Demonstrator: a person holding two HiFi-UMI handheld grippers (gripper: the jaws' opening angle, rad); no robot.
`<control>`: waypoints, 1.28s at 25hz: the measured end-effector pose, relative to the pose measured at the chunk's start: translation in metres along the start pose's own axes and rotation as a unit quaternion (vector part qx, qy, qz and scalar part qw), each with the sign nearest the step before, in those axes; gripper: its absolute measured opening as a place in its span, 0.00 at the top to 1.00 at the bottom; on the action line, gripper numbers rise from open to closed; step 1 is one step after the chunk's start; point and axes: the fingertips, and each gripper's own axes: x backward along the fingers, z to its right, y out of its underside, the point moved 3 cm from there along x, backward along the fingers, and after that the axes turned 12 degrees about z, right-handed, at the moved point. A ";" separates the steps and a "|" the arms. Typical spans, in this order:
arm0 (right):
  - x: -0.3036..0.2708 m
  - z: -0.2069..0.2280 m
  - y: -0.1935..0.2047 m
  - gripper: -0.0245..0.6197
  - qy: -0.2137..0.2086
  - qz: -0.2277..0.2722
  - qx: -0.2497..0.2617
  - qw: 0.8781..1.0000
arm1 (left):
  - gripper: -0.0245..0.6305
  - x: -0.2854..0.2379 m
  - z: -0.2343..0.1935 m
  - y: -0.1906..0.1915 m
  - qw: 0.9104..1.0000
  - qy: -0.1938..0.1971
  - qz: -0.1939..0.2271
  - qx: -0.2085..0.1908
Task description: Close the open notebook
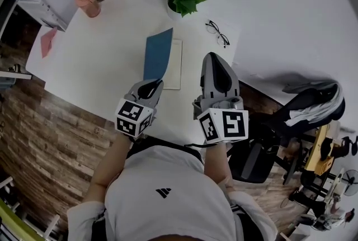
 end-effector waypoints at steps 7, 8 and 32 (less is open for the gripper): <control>0.004 0.019 0.004 0.96 0.017 -0.003 -0.004 1.000 | 0.93 -0.022 0.013 0.017 0.998 0.026 -0.044 -0.023; 0.004 0.022 0.005 0.96 0.019 -0.005 -0.005 1.000 | 0.93 -0.026 0.014 0.020 0.998 0.029 -0.051 -0.026; 0.010 0.062 0.031 0.96 0.045 -0.038 -0.014 0.998 | 0.89 -0.064 0.026 0.074 0.981 0.063 -0.172 -0.064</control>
